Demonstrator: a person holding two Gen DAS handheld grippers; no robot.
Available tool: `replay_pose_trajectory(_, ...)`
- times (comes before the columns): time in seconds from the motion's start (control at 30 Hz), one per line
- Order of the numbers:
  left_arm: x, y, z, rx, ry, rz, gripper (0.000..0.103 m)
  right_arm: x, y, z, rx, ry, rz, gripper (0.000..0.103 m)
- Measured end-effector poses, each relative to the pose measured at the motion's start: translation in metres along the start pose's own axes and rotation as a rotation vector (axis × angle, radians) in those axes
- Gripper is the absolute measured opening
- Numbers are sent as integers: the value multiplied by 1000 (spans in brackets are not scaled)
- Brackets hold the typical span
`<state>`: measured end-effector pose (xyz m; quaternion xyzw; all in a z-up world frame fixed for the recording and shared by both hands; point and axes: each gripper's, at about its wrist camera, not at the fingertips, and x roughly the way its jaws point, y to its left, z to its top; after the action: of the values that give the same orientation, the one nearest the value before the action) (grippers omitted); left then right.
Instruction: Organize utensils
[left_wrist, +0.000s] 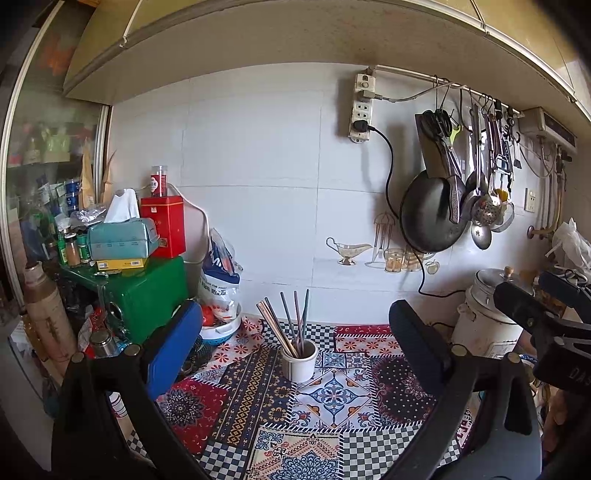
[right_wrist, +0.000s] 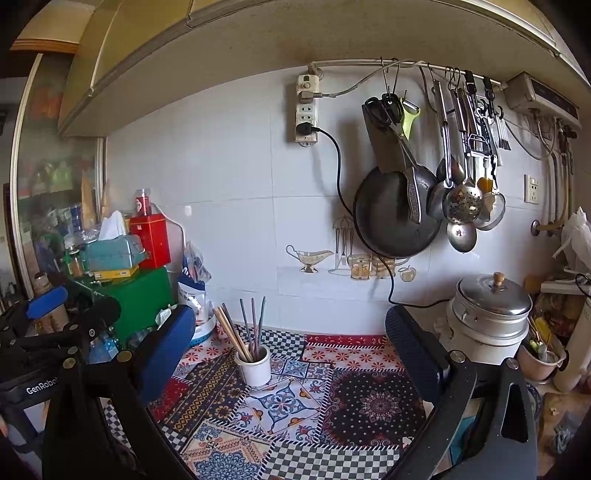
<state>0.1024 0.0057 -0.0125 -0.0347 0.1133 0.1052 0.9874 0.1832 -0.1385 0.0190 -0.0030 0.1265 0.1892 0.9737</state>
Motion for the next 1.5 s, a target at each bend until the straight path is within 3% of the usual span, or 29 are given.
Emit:
replay_pose_trajectory(1.0,4,-11,7,-26,-17,-19,102,2,-5,4,-9,-16,-11,102)
replay_pose_trajectory(1.5,23,-7,7,-40,-3,-17,102,23,-3,8,-22,-5,5,102)
